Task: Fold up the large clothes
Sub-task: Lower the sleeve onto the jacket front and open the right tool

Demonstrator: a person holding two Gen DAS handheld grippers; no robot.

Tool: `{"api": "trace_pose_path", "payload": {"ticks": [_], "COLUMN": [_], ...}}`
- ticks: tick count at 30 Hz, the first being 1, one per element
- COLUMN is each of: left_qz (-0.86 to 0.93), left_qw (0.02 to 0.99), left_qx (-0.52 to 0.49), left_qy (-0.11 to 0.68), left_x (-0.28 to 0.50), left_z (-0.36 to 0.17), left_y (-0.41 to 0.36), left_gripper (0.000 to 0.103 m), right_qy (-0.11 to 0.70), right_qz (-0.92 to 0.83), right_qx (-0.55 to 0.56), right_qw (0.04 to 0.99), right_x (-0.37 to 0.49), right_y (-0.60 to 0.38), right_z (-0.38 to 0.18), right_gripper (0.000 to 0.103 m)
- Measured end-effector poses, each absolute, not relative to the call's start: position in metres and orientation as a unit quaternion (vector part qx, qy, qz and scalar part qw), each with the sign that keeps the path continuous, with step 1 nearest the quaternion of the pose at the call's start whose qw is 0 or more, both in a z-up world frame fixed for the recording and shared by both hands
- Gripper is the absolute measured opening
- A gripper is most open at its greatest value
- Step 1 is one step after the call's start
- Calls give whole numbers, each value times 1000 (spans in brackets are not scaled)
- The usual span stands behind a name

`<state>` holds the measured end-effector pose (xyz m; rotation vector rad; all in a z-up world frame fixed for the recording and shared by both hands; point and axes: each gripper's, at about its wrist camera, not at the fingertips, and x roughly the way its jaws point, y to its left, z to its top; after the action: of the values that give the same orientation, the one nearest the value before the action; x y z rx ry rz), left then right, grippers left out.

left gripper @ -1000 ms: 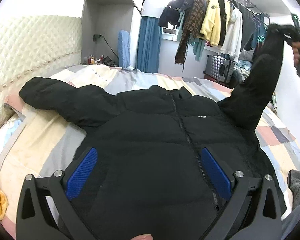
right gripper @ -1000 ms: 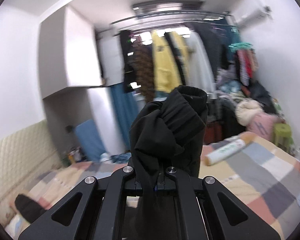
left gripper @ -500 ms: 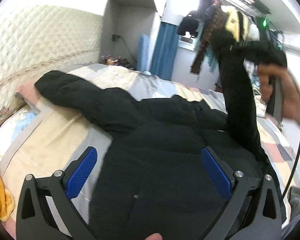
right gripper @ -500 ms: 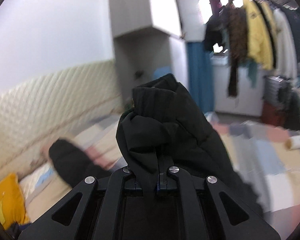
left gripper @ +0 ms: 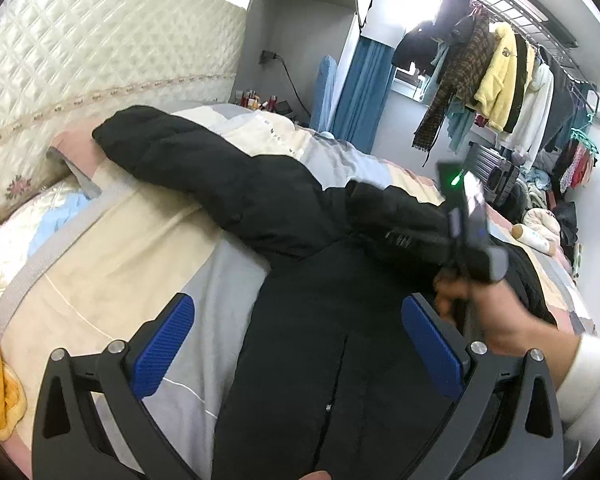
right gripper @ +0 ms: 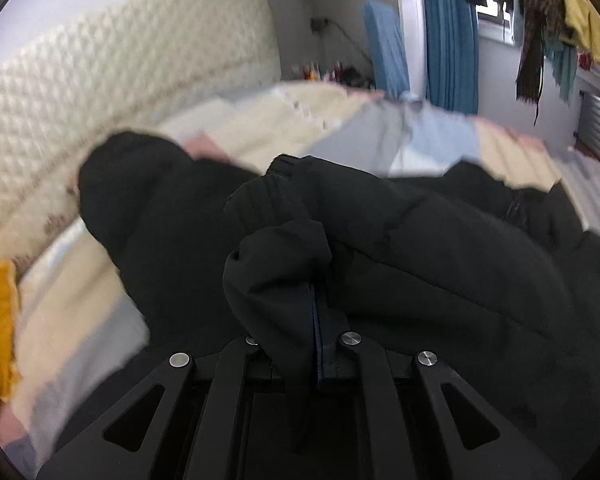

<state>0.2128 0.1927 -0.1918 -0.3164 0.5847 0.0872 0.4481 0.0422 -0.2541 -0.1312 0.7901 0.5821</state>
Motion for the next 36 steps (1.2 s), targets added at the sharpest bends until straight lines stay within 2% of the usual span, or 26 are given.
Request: {"api": "trace_pose_path", "payload": {"ticks": [3, 8, 9, 11, 13, 14, 26, 31, 36], "left_qz": [41, 25, 23, 19, 19, 18, -1, -18, -28], "left_qw": [941, 937, 937, 939, 940, 941, 945, 947, 947], "left_qx": [-161, -168, -167, -163, -158, -156, -138, -124, -119], "left_qy": [296, 304, 305, 303, 301, 299, 297, 296, 296], "left_x": [219, 225, 226, 224, 222, 221, 215, 214, 217], "left_z": [-200, -205, -205, -204, -202, -201, -193, -191, -192], "left_y": [194, 189, 188, 183, 180, 178, 154, 134, 117], "left_gripper": [103, 103, 103, 103, 103, 103, 103, 103, 103], "right_qy": [387, 395, 396, 400, 388, 382, 267, 254, 285], "right_qz": [277, 278, 280, 289, 299, 302, 241, 181, 121], "right_qx": [-62, -72, -76, -78, -77, -76, -54, -35, 0], "right_qw": [877, 873, 871, 866, 868, 870, 931, 950, 951], "right_x": [451, 449, 447, 442, 432, 428, 381, 372, 374], "right_y": [43, 43, 44, 43, 37, 35, -86, -160, -228], "right_z": [-265, -245, -243, -230, -214, -207, -108, -107, -143], "right_gripper": [7, 9, 13, 33, 46, 47, 48, 48, 48]}}
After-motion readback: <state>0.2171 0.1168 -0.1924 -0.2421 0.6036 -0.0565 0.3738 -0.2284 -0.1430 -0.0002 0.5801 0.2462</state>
